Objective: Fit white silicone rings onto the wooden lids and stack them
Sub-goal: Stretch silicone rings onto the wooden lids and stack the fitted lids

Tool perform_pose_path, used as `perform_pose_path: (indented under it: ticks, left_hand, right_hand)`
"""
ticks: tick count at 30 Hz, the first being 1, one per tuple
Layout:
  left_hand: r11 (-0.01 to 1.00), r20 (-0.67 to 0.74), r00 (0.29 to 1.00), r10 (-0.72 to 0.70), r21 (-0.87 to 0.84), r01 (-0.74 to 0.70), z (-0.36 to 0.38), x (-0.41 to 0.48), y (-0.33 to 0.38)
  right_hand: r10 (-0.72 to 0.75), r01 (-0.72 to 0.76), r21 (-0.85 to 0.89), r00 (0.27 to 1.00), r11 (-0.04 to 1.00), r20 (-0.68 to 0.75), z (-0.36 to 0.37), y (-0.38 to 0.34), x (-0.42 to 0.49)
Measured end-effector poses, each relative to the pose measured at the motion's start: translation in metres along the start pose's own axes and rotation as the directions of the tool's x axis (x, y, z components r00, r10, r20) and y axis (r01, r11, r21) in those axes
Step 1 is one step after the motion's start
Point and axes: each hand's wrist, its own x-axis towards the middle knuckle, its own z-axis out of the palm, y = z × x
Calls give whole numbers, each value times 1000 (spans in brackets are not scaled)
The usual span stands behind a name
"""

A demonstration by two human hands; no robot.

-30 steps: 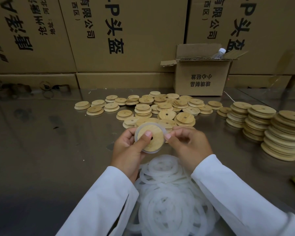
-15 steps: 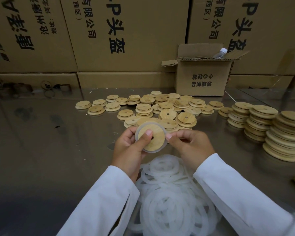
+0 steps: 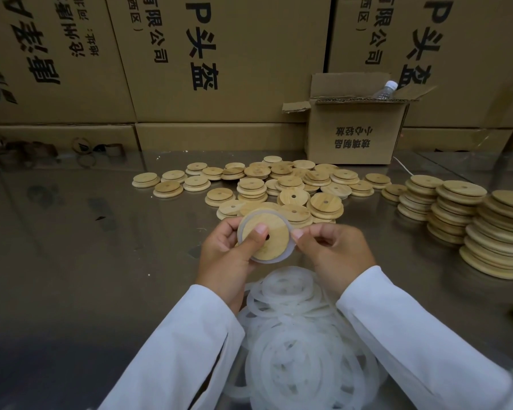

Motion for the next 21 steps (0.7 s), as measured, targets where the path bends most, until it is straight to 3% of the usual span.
perform_pose_path:
  ticks: [8, 17, 21]
  left_hand:
    - [999, -11, 1000, 5, 34, -4, 0, 0, -1]
    - [999, 3, 1000, 16, 40, -16, 0, -1, -1]
    - [1000, 14, 1000, -5, 6, 5, 2, -2, 1]
  right_hand:
    - [-7, 6, -120, 1000, 993, -11, -1, -1, 0]
    - [68, -70, 91, 998, 993, 17, 1, -3, -1]
    - [52, -53, 100, 999, 994, 12, 1, -2, -1]
